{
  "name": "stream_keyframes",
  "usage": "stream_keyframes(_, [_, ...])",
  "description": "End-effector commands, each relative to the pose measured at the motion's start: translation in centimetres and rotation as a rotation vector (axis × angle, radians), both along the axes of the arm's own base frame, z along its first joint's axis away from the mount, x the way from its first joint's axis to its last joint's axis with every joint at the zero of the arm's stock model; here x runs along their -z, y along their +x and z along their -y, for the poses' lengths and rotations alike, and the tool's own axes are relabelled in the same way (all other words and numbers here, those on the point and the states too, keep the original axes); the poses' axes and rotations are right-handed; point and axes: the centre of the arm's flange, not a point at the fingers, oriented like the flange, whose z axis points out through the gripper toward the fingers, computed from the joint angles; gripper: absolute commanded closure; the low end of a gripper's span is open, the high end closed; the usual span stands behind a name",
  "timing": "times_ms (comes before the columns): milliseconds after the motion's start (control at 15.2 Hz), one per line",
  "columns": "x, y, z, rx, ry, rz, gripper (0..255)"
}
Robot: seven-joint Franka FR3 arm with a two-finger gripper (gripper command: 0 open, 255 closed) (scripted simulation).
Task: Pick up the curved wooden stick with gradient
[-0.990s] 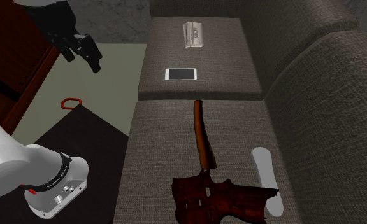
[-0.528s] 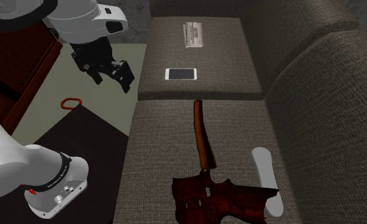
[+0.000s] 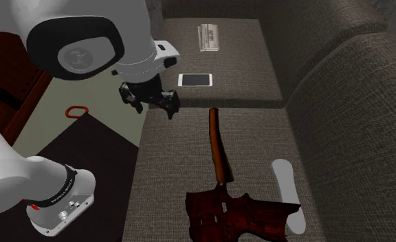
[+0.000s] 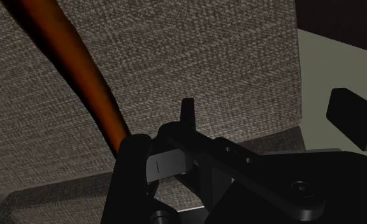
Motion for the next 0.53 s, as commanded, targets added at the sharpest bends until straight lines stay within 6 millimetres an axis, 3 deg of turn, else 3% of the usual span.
stream_keyframes(0, [1.5,0.8,2.0,-0.036,-0.005,0.003,0])
stream_keyframes(462, [6.5,3.7,9.0,-0.150,-0.013,0.011,0])
